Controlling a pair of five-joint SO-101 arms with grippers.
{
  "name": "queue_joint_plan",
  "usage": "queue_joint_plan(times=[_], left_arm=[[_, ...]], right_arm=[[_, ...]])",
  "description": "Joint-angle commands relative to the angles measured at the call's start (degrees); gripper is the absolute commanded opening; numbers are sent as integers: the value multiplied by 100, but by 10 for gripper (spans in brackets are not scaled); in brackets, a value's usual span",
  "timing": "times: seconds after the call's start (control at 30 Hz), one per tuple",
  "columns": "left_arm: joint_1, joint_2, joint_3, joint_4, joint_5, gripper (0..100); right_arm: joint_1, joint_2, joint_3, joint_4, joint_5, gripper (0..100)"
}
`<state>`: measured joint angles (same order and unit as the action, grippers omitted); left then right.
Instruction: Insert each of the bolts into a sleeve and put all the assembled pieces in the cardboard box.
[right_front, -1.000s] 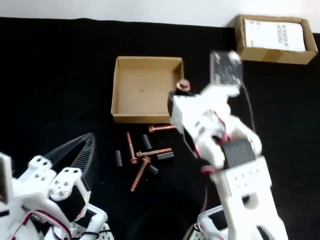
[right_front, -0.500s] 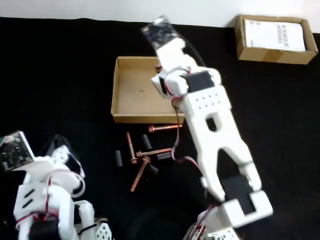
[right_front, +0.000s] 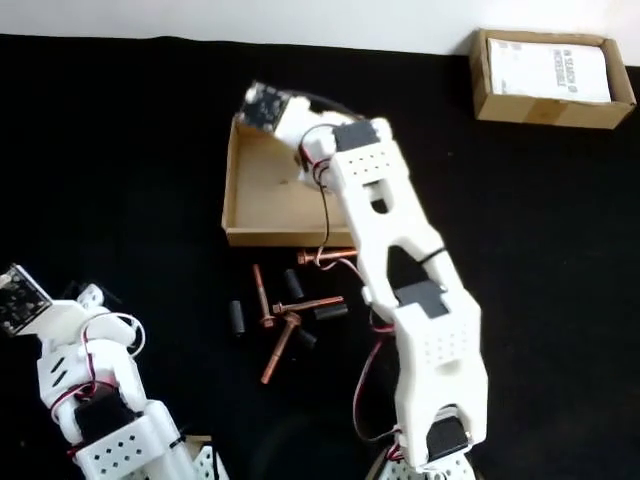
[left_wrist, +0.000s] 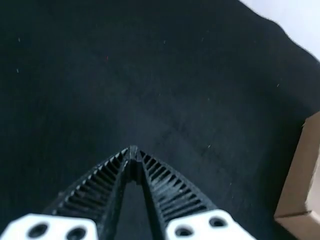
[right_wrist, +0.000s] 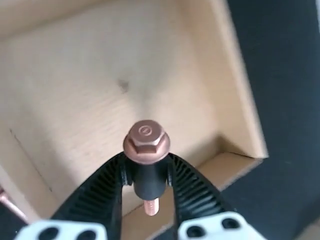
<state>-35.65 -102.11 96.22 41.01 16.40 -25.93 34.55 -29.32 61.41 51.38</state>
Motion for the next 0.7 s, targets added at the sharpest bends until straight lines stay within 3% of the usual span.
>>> queue_joint_plan(times=[0.0, 0.1, 0.2, 0.33, 0.53, 0.67], left_arm=[[-48, 22, 101, 185, -9, 8], [4, -22, 101, 782, -26, 9], [180, 13, 101, 695, -53, 10], [198, 22, 101, 712, -53, 10], [198, 22, 101, 712, -53, 10], [198, 22, 101, 712, -53, 10]], right_arm=[[-251, 127, -382, 4, 97, 83], [-356, 233, -382, 22, -325, 171], [-426, 207, -426, 330, -633, 153], [-435, -180, -576, 1499, -1152, 118], [-532, -1244, -514, 4040, -1644, 118], [-523, -2404, 418, 3978, -1635, 117]])
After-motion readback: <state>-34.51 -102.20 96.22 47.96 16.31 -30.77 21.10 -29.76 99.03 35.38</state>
